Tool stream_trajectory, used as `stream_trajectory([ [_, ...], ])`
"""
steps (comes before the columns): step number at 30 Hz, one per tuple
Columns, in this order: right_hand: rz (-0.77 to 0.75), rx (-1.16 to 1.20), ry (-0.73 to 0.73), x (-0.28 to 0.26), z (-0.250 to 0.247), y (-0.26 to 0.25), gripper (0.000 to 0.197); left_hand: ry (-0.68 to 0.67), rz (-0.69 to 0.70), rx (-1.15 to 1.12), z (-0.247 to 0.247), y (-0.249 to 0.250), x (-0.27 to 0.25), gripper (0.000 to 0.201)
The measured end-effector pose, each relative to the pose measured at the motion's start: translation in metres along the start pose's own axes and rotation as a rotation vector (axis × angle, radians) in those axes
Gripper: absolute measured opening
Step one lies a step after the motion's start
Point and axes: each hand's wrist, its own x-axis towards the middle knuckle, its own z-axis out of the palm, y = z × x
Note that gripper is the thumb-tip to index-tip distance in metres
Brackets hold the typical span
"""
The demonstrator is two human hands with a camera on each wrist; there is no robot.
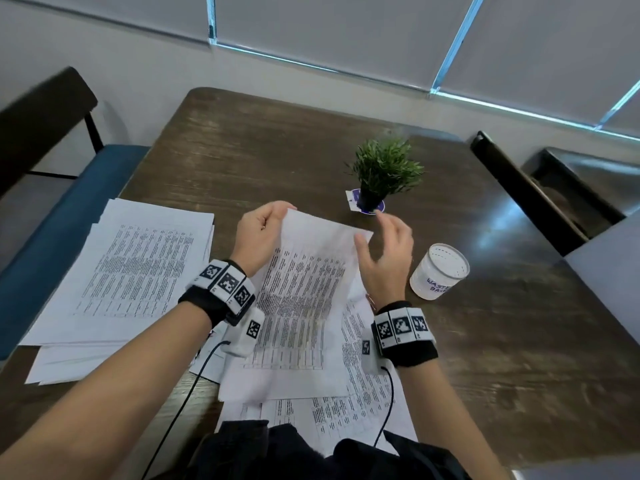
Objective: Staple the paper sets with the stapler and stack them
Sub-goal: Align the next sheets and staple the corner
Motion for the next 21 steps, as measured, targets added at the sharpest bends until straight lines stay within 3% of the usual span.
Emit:
stream_trajectory([
  [1, -0.112, -0.021, -0.017, 0.008, 0.003, -0.008, 0.039, -0.031, 0.033, 0.011, 0.003, 0.001, -0.004, 0.024],
  [3, -0.196, -0.025, -0.146, 0.018, 0.011, -0.023, 0.029, -0.078, 0.091, 0.003, 0.007, 0.006, -0.01, 0.022],
  [7, -0.062, 0.037, -0.317, 0.02, 0.018, -0.035, 0.026, -0.088, 0.121, -0.016, 0.01, 0.015, -0.016, 0.023],
  [13, -0.077, 0.16, -0.305, 0.015, 0.017, -0.045, 0.021, -0.025, 0.004, -0.148, -0.001, 0.018, -0.017, 0.017],
  [18, 0.024, 0.176, -0.238, 0.021, 0.014, -0.037, 0.019, -0.024, -0.167, -0.231, -0.006, 0.015, -0.018, 0.009],
  [21, 0.094, 0.15, -0.297, 0.024, 0.012, -0.034, 0.018, -0.018, -0.168, -0.168, -0.006, 0.008, -0.022, 0.009],
])
